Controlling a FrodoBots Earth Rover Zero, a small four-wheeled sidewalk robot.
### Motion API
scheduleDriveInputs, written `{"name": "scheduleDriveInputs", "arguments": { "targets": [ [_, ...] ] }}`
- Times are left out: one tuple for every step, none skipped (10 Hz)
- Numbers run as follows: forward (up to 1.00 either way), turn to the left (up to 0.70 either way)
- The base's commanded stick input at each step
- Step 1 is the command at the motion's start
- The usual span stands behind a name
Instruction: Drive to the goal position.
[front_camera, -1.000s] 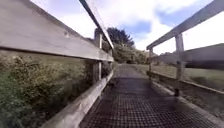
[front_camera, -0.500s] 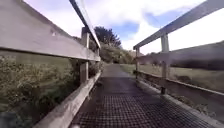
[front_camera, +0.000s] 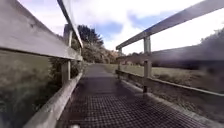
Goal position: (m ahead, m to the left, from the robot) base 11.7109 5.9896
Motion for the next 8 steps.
{"name": "scheduleDriveInputs", "arguments": {
  "targets": [
    [0.00, 0.00],
    [0.00, 0.00],
    [0.00, 0.00],
    [0.00, 0.00],
    [0.00, 0.00],
    [0.00, 0.00],
    [0.00, 0.00],
    [0.15, 0.00]
  ]
}}
